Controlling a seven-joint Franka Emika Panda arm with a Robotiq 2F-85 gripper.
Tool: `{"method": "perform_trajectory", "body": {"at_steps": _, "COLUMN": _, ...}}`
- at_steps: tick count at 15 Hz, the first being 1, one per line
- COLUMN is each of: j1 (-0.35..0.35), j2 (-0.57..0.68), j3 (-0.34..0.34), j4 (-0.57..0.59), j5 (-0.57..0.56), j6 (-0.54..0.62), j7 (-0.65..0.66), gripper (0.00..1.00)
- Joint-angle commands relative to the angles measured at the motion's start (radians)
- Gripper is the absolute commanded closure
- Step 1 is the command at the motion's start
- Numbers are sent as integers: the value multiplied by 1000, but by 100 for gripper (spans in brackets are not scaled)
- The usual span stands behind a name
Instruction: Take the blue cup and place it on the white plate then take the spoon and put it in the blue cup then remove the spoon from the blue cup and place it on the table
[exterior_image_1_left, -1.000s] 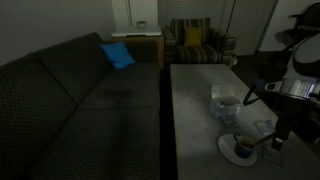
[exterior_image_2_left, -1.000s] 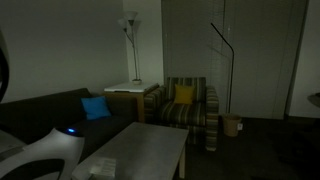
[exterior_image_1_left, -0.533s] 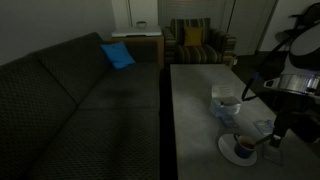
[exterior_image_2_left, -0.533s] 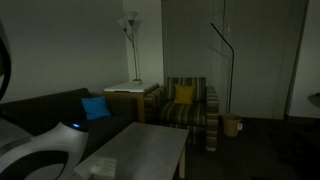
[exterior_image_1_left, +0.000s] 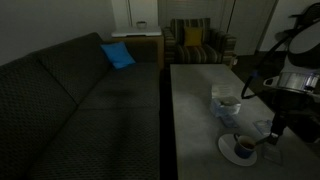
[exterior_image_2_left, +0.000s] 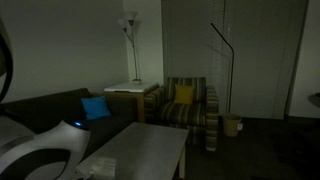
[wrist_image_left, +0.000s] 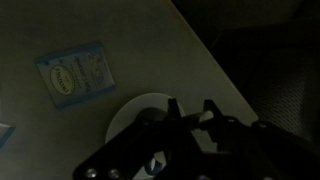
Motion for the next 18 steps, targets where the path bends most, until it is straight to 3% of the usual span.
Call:
{"method": "perform_trajectory", "body": {"at_steps": 1, "j1": 21, "j2": -9, "j3": -21, "j4": 8, "j5": 23, "j6": -17, "j7": 2, "gripper": 98}}
{"method": "perform_trajectory", "body": {"at_steps": 18, "j1": 48, "j2": -55, "j3": -35, "j4": -46, "j5": 17, "j6": 28, "j7": 69, "gripper": 97}}
